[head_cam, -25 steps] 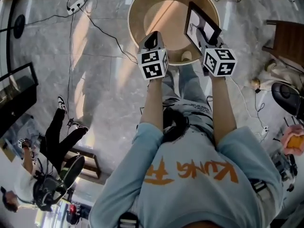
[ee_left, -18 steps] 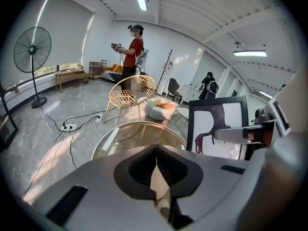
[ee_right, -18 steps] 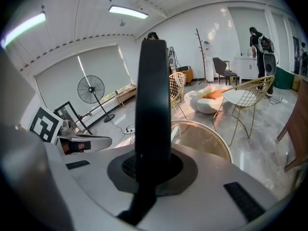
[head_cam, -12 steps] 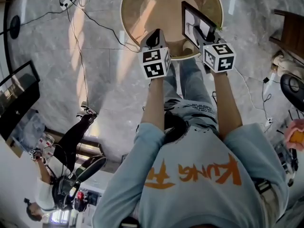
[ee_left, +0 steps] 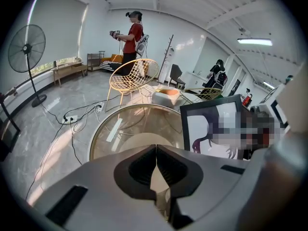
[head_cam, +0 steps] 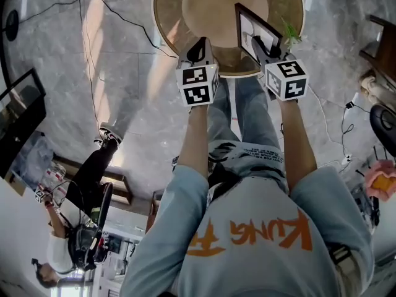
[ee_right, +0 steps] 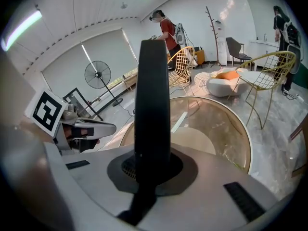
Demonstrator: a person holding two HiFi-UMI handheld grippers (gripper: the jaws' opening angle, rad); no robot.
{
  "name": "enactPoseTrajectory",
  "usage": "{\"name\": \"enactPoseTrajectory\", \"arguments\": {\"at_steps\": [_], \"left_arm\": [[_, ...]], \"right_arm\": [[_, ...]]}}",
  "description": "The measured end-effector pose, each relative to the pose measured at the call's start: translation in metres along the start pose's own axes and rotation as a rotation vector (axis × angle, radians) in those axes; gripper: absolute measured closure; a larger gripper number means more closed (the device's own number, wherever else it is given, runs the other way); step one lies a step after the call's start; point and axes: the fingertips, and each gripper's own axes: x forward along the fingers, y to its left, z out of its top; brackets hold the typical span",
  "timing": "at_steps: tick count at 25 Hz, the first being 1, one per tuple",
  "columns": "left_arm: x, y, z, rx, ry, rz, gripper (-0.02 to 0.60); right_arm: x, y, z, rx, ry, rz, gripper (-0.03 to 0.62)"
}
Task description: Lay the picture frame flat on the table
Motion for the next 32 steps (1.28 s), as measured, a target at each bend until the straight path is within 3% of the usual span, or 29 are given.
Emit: {"name": "enactPoseTrajectory", "arguments": {"at_steps": [5, 13, 17, 23, 32], "left_arm": [[0.026, 0.007, -0.023, -0.021, 0.020, -0.002, 0.560], [0.055, 0.003, -0.057, -0.042, 0.006, -0.018, 0.560], [0.077, 0.022, -0.050, -0.057, -0.051, 0.016, 0.560], [0.088, 0.028, -0.066, -0.068, -0.061, 0.022, 0.560], [0.100, 0.032, -0.080, -0.056, -0.035, 0.024, 0.560]], "right_arm": [[0.023, -0.004, -0.009, -0.021, 0.020, 0.046, 0.586], [0.046, 0.008, -0.016, -0.085, 0.066, 0.200, 0.586], [0.076, 0.008, -0.003, -0.129, 0.057, 0.255, 0.586], [0.098, 0.017, -0.018, -0.009, 0.080, 0.386, 0.586], [0.133, 0.002, -0.035, 0.163, 0.122, 0.489, 0.583]]}}
